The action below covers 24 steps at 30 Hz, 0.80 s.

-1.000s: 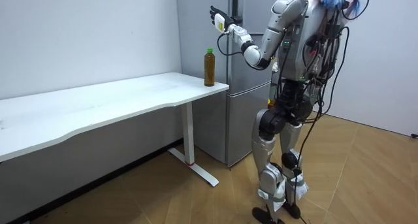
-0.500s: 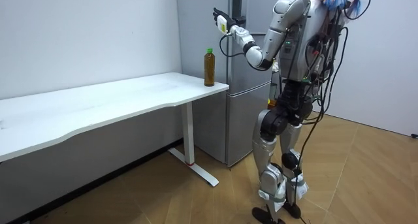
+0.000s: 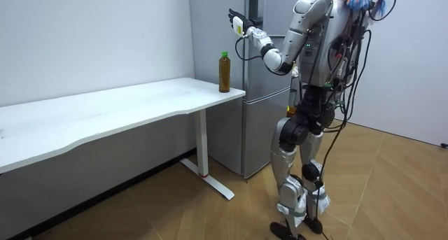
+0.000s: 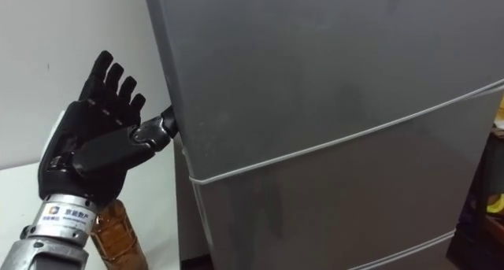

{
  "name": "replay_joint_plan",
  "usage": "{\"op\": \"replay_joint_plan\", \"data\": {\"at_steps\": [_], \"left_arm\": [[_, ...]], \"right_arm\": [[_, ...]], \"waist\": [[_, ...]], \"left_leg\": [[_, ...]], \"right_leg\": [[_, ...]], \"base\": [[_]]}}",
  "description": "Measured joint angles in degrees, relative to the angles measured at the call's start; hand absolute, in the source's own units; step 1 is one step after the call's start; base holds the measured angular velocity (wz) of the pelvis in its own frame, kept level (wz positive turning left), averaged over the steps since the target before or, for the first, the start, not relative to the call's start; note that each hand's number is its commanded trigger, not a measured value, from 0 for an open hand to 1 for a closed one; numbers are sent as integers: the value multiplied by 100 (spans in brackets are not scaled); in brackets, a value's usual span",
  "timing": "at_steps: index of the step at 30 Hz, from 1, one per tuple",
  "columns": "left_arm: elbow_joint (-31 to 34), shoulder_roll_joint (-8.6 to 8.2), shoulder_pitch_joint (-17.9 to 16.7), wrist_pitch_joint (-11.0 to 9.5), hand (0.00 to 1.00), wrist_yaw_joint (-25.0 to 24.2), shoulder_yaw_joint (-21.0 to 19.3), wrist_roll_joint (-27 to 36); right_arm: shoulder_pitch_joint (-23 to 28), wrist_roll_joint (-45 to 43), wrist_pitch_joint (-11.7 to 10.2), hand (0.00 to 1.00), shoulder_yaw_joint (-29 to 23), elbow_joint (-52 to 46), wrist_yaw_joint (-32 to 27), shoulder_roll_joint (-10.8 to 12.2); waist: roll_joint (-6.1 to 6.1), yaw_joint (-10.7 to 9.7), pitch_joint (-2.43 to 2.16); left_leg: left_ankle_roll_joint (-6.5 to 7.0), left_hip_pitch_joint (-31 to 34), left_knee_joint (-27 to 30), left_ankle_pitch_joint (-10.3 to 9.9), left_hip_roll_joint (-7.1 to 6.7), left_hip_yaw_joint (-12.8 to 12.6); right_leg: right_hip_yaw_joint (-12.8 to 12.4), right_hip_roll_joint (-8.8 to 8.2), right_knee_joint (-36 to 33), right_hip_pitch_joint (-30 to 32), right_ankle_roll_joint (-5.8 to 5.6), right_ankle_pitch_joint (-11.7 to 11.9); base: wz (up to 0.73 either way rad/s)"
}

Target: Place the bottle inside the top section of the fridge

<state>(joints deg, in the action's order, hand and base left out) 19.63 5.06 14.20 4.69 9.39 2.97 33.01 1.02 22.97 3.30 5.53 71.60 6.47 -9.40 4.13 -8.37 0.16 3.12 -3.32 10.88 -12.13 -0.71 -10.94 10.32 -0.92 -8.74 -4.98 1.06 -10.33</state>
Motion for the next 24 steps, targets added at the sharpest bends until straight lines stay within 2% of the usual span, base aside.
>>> {"op": "replay_joint_plan", "data": {"at_steps": [13,24], "left_arm": [[103,-11,0,26,0,-251,86,5],[250,-57,-1,20,0,-521,380,-11]], "right_arm": [[-41,5,0,0,174,2,2,-25],[-37,-5,-19,0,227,-26,44,-51]], "waist": [[-1,36,1],[11,45,2]], "left_leg": [[13,62,7,8,-5,10],[34,182,87,12,-15,13]], "right_leg": [[-3,-7,9,22,-2,1],[60,-39,20,36,-21,5]], "base": [[2],[10]]}}
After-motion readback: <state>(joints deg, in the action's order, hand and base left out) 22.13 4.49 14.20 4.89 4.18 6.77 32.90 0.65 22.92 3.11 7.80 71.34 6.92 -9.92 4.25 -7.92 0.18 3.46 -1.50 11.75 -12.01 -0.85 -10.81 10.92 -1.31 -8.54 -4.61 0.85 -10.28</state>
